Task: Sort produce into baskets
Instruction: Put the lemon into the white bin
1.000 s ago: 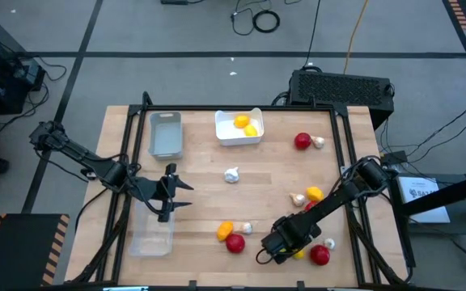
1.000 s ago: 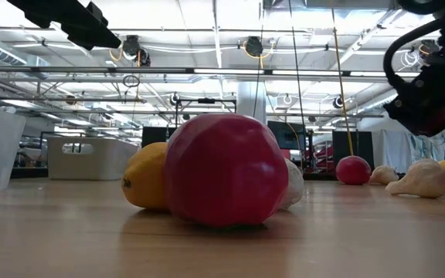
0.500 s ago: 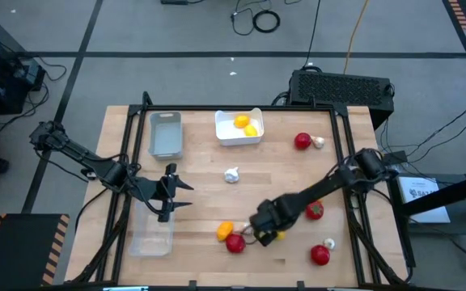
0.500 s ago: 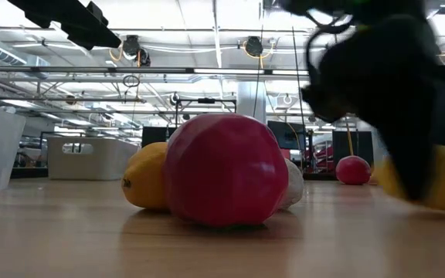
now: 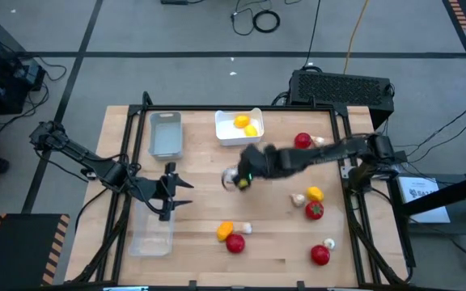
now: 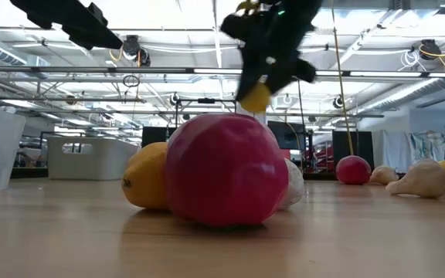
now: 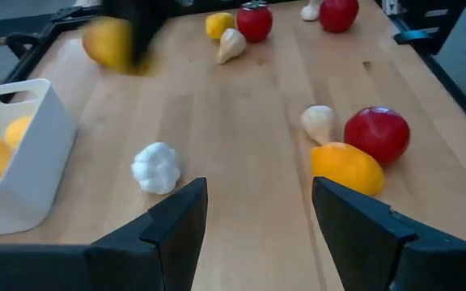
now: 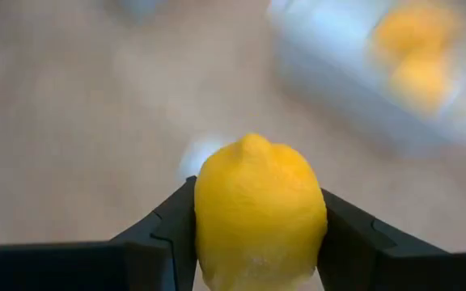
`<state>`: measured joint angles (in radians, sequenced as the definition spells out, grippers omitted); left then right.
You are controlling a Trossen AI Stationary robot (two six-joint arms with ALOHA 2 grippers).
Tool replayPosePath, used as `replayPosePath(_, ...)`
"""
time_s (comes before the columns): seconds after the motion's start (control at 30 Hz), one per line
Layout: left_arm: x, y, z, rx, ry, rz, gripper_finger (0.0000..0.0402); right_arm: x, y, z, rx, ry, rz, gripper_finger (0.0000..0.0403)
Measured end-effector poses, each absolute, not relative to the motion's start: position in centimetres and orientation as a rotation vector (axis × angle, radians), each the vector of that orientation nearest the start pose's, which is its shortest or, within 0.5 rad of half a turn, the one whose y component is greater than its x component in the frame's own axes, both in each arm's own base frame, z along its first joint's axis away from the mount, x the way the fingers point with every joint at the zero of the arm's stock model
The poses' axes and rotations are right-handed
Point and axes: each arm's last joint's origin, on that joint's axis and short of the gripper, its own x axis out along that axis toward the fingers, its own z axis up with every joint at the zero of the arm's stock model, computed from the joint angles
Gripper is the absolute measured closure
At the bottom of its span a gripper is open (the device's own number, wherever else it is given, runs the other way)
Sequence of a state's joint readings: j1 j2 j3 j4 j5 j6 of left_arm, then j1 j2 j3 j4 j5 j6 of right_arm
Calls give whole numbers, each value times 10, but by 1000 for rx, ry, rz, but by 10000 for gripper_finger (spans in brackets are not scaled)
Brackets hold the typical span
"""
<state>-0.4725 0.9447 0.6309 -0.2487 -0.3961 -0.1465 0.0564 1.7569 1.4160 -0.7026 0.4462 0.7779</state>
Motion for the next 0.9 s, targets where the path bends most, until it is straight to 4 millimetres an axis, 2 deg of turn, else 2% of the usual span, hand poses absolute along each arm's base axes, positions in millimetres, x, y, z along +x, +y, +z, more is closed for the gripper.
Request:
replayPosePath(0.13, 180, -77, 249, 146, 502, 36, 169, 378, -38, 266, 400, 662, -771, 227)
replayPosePath(0.23, 179, -75, 247, 176, 514, 104, 169, 384, -72, 265, 425, 579, -824, 227)
replayPosePath(0.37, 177, -72, 244, 203, 544, 147, 169, 382, -108, 254, 427, 589, -907, 224)
replayPosePath(0.5, 176, -72, 243, 212, 551, 158, 169, 371, -134, 243, 408, 680, -976, 202)
replayPosePath(0.67, 176, -72, 243, 212, 553, 158, 169, 361, -153, 239, 477, 723, -989, 149)
replayPosePath(0.9, 176, -71, 242, 200, 563, 164, 169, 358, -153, 239, 556, 797, -856, 92)
